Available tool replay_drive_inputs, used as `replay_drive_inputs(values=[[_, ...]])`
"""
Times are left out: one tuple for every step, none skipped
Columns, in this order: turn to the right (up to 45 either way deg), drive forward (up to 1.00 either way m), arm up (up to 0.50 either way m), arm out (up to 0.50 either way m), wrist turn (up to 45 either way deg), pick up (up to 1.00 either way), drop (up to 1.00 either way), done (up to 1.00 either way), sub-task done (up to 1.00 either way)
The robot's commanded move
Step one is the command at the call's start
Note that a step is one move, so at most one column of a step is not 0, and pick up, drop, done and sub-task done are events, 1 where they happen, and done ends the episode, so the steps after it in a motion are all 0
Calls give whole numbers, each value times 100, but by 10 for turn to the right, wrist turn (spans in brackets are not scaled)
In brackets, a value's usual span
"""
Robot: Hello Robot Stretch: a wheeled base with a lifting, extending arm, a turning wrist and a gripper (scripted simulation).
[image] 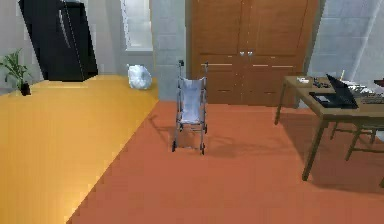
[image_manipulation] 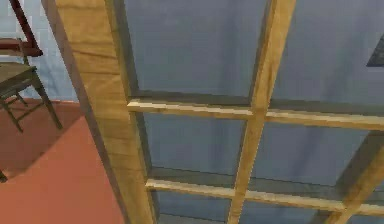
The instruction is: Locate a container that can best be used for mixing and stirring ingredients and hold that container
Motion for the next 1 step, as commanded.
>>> replay_drive_inputs(values=[[-390, 0, 0, 0, 0, 0, 0, 0, 0]])
